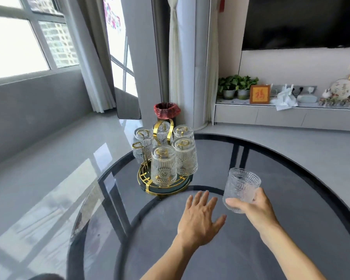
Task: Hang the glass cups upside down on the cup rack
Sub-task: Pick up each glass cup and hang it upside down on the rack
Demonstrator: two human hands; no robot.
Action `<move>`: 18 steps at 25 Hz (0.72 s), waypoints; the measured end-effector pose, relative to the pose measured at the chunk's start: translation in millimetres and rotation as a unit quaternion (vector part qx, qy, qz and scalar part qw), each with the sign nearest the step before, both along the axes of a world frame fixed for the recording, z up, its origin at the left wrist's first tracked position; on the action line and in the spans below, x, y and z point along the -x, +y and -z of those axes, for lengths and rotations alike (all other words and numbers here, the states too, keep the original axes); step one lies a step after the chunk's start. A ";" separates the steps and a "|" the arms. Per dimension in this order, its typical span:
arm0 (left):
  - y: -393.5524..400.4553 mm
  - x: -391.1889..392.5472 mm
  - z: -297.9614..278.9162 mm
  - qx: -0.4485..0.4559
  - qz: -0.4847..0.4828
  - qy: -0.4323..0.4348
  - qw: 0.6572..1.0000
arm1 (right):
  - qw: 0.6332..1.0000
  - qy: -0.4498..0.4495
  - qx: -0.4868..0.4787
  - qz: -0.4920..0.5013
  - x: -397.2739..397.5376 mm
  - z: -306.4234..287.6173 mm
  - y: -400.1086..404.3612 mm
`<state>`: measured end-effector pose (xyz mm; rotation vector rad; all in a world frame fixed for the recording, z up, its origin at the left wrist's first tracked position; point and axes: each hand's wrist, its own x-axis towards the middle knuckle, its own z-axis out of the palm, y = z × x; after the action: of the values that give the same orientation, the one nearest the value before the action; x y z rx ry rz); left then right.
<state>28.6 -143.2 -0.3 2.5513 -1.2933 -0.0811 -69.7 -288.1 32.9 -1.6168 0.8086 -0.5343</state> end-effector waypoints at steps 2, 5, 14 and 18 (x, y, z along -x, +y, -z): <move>6.3 4.9 -3.8 -0.015 0.013 -0.003 1.000 | 0.998 -0.041 -0.002 -0.039 4.8 -16.6 23.3; 28.8 14.4 -16.3 0.062 0.021 -0.012 0.998 | 0.988 -0.085 0.038 -0.122 3.0 -57.0 53.4; 114.0 -11.9 -120.7 0.436 -0.048 -0.130 0.889 | 0.964 -0.154 0.174 -0.127 -61.1 -161.0 125.7; 127.7 -40.0 -128.1 0.339 -0.103 -0.185 0.916 | 0.956 -0.114 0.252 -0.099 -95.3 -183.0 144.2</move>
<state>68.6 -15.5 127.8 2.1088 -0.9186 0.7882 25.6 -143.9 215.8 -2.0270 0.3428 -0.8105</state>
